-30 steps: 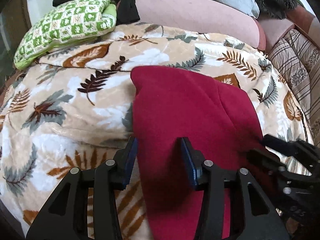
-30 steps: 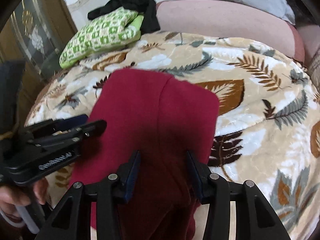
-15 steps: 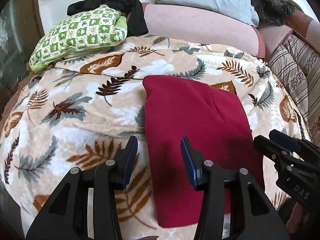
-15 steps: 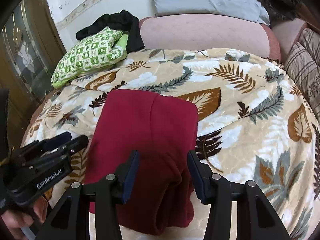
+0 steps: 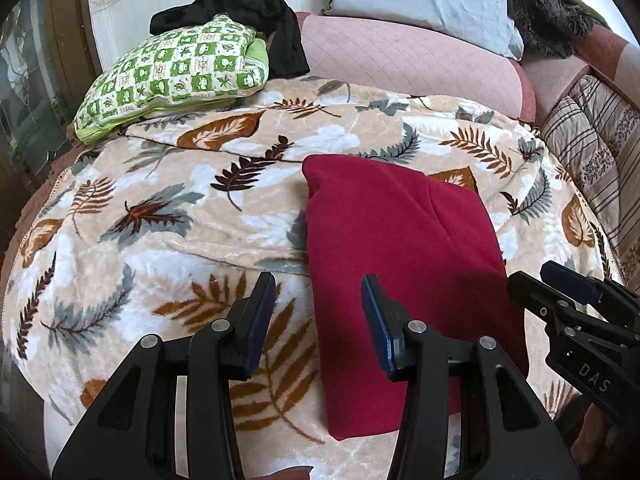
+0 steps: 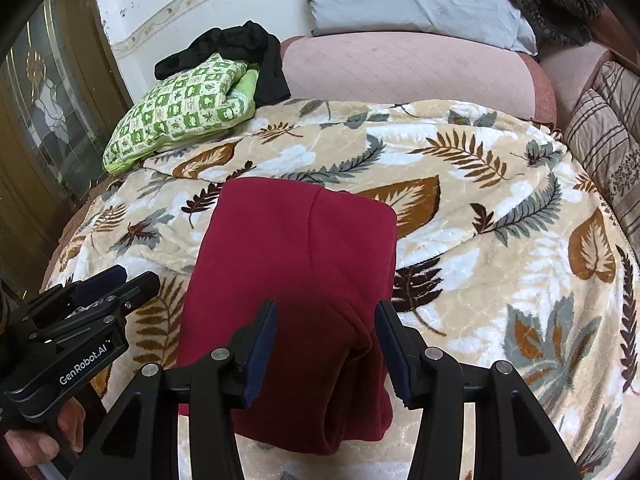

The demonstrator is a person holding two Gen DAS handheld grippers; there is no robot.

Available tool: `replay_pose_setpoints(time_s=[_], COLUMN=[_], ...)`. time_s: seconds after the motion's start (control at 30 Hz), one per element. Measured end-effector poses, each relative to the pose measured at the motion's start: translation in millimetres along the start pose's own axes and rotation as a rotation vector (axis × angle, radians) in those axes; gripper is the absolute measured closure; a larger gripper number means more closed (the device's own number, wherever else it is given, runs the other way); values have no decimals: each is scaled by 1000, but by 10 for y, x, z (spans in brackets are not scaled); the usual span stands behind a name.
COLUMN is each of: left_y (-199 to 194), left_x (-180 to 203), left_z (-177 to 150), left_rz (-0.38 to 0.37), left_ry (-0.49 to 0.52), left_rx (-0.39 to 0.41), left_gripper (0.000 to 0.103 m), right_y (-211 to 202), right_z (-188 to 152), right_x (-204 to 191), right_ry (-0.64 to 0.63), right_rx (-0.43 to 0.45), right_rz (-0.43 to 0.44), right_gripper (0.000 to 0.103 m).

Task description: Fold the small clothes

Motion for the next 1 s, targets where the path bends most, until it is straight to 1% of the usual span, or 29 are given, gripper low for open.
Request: replay_pose_setpoints(time_s=[0.2,0.73,1.0], left_y=[0,7,14], left_x=[-1,14,32], left_z=[-2,-30,-20], left_rz=[-1,-3,-4], left_ry=[0,-1,7], left_rx=[-2,-7,5], left_gripper=[59,59,59], right_y=[16,70,97], right_z=[-3,-24,-29], right_x=[6,-46,-92], right_ry=[9,6,3], right_rx=[-9,-25,-37], right_rz=[-9,3,5], right_gripper=[54,53,53])
Point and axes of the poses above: each gripper's, at about its wrist camera, not at the fingertips, and y roughly the way its jaws point, x to its right, z to its top, the point moved 4 cm from there along y, roughly the way its jaws point, and after that the axes turned 6 degrees about -y, right-handed, at the moved point
